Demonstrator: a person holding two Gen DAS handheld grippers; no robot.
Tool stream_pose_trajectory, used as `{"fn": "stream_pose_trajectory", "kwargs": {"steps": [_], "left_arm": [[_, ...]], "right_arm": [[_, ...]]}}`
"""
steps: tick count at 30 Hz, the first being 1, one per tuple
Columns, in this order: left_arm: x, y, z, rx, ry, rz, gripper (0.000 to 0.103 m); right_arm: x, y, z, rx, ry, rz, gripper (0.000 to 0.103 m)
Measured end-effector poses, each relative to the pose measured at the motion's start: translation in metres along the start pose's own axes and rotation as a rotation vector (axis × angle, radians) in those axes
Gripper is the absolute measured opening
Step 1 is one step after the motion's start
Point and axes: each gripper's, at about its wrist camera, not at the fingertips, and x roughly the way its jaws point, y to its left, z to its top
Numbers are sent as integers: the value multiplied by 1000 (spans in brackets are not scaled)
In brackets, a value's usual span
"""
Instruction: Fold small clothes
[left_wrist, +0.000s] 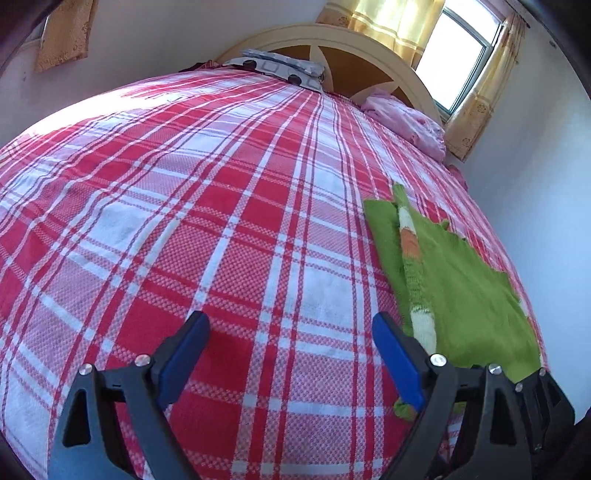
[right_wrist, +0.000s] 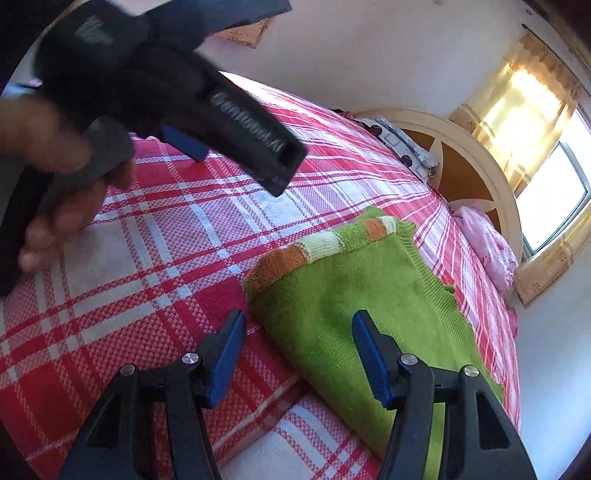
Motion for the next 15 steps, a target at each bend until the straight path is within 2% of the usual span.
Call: {"fn": "stream_pose_trajectory", "kwargs": {"steps": [5, 8, 11, 15], "left_arm": [[24, -3, 24, 3, 27, -50, 92], [38, -17, 34, 20, 39, -116, 92], [57, -28, 44, -8, 62, -221, 92], [77, -47, 54, 22, 96, -283, 93]], "right_arm": [[3, 0, 1, 2, -8, -30, 61], [3, 1, 2, 10, -11, -28, 61], [5, 0, 1, 10, -16, -32, 61], [8, -2, 1, 25, -16, -20, 60]]}}
